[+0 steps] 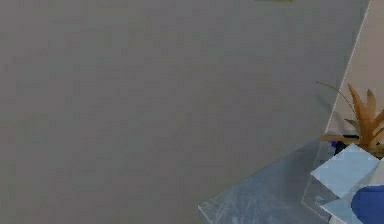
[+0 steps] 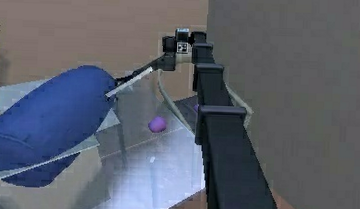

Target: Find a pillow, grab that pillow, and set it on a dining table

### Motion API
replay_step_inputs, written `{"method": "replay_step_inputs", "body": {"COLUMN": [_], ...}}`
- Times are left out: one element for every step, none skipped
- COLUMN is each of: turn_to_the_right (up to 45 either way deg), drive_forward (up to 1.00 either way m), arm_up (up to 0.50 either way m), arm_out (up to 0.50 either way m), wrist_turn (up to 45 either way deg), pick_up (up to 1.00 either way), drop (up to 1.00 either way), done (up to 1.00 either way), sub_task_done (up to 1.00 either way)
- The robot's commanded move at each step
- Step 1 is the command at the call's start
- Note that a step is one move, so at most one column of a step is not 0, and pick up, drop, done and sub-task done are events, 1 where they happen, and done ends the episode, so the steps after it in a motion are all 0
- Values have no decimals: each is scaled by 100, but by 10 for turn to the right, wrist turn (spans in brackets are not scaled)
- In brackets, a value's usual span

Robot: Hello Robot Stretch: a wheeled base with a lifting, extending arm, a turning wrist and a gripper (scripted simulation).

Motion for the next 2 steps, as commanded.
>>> {"method": "replay_step_inputs", "body": {"turn_to_the_right": [0, 0], "drive_forward": [0, 0], "arm_up": [-4, -32], "arm_out": [0, 0], "wrist_turn": [0, 0], "pick_up": [0, 0], "drop": [0, 0], "done": [0, 0], "sub_task_done": [0, 0]}}
